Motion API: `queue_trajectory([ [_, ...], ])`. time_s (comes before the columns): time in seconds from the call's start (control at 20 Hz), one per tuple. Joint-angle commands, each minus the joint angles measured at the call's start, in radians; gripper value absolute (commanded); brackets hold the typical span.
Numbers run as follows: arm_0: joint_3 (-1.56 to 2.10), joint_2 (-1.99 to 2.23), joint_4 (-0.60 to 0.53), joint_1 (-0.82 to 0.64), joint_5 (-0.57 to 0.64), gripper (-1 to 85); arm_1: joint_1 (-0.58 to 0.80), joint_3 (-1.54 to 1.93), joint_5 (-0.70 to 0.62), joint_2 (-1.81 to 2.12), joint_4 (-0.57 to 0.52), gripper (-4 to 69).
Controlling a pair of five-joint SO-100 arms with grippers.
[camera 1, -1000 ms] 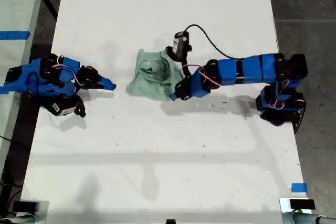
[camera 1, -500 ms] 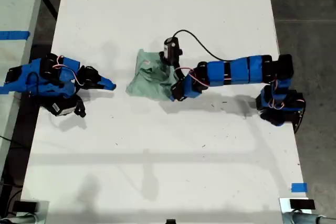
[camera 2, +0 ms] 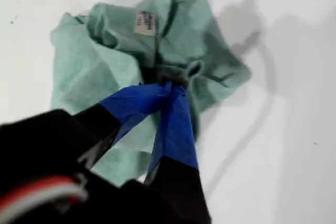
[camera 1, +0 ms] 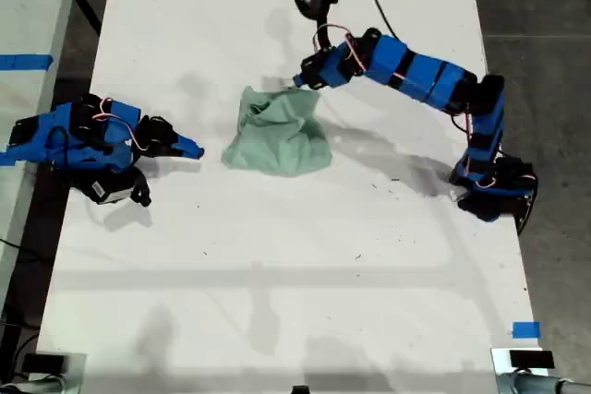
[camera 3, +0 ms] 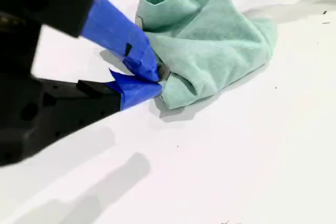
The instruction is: Fold tshirt
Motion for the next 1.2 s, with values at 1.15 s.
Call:
queue_trajectory([
  [1.15, 0.011, 0.106, -0.008, 0.009, -0.006, 1.3, -0.595, 0.724, 0.331, 0.669, -0.009, -1.3],
])
